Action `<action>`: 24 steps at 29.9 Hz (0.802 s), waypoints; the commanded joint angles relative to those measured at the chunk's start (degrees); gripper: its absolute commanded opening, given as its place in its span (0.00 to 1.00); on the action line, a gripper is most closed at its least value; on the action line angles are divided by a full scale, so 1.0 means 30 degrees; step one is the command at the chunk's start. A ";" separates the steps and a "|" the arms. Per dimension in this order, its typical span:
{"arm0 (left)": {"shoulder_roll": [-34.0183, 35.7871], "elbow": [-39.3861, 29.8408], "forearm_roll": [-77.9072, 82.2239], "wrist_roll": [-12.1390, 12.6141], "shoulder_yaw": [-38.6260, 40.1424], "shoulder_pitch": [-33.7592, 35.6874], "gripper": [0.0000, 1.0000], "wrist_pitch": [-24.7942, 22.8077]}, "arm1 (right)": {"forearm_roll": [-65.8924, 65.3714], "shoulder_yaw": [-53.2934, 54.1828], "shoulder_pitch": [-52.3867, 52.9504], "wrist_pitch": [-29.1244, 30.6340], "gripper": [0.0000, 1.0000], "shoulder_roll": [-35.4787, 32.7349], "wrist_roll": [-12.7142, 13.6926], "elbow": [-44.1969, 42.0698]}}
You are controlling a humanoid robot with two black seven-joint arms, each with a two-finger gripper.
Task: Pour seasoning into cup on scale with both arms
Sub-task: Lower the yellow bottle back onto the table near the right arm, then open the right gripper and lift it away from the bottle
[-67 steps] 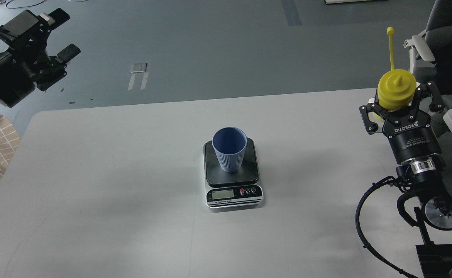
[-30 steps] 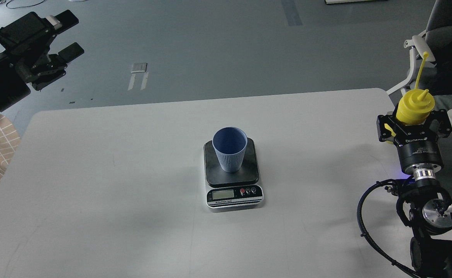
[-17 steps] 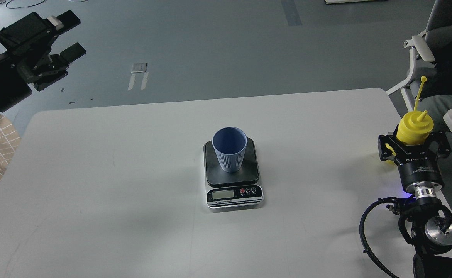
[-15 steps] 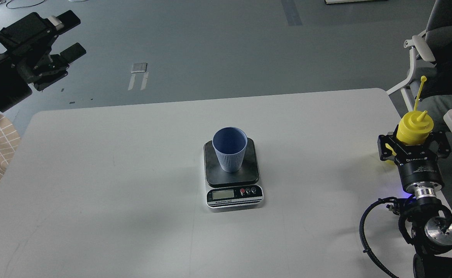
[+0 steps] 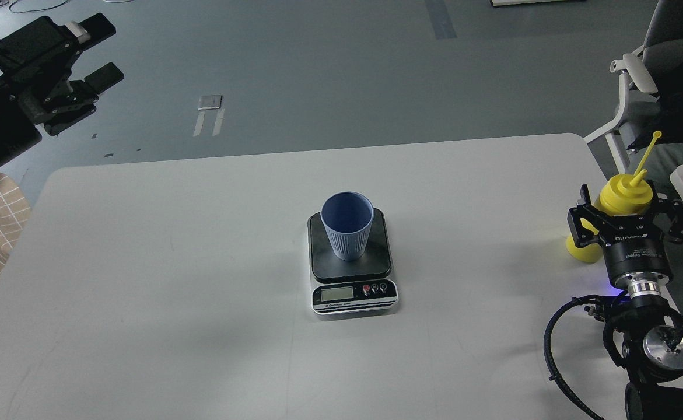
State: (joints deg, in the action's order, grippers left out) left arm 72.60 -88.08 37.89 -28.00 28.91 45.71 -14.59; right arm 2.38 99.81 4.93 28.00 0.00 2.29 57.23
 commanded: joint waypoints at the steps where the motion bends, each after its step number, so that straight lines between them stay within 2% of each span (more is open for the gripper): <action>1: 0.0028 0.0003 -0.0002 0.0000 -0.0028 -0.0001 0.98 -0.0028 | -0.0030 -0.0049 -0.0850 0.0000 1.00 -0.0001 0.0000 0.0727; 12: -0.0675 0.0003 -0.0002 0.0000 0.0148 -0.0030 0.98 0.0060 | -0.0411 -0.0312 -0.4892 0.0000 1.00 -0.0001 -0.0029 0.5471; 14: -0.0851 0.0003 -0.0002 0.0000 0.0148 -0.0030 0.98 0.0060 | -0.0411 -0.0225 -0.6119 0.0000 1.00 -0.0001 -0.0058 0.7019; 18: -0.0881 0.0032 -0.0002 0.0000 0.0177 -0.0030 0.98 0.0060 | -0.0440 0.0213 -0.6887 0.0000 1.00 -0.0001 -0.0059 0.8197; 24: -0.1144 0.0032 -0.0031 0.0000 0.0206 -0.0030 0.98 0.0060 | -0.0470 0.1445 -0.6216 0.0000 0.99 -0.2896 -0.0059 0.9839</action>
State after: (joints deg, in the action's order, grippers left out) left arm 69.34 -87.98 37.88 -28.00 29.49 45.62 -14.41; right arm 1.02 103.01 -15.21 28.00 -4.58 2.09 84.97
